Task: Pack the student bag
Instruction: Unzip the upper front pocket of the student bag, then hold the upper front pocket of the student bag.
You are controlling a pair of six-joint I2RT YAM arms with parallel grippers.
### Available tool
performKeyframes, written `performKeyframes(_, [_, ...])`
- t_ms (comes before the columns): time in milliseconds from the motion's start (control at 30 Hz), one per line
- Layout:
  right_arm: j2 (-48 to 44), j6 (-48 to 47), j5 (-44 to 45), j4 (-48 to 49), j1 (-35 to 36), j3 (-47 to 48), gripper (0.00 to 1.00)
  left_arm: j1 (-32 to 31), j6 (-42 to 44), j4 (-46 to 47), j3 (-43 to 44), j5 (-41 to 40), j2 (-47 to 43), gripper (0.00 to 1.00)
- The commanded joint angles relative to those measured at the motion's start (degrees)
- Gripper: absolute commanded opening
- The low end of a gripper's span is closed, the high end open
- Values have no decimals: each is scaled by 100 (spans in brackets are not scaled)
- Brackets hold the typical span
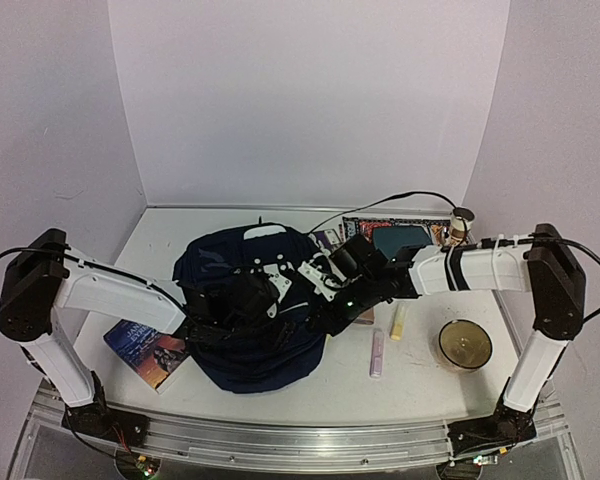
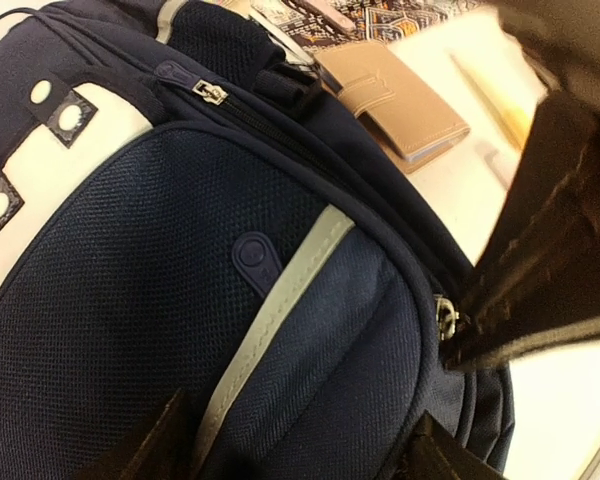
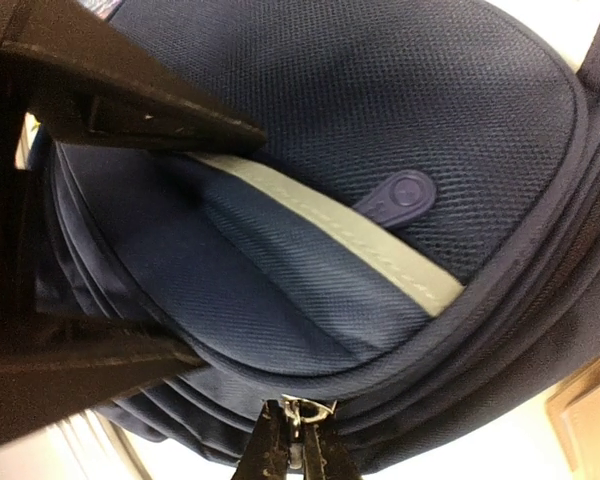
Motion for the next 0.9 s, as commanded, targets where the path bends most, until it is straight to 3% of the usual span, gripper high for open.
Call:
performKeyframes(0, [-253,248,-973,88,522,202,11,230,-663,815,-220,-685,-313,70])
performKeyframes(100, [-460,276,-626,77,521,153,26,229,-813,800,-515,-642,-671,77])
performKeyframes(433, [-1169,1108,-296,3,-186,-45,50,225,-1268,276,-1067,-688,-1817,87])
performKeyframes(567, [-950,1790,-204,-1,-504,158,54,220,-1399,77,-1057,-676,-2036,87])
performKeyframes(867, [30,2936,-381,159,-727,560,51,14,-1804,-52,-878,-501,-2018,84])
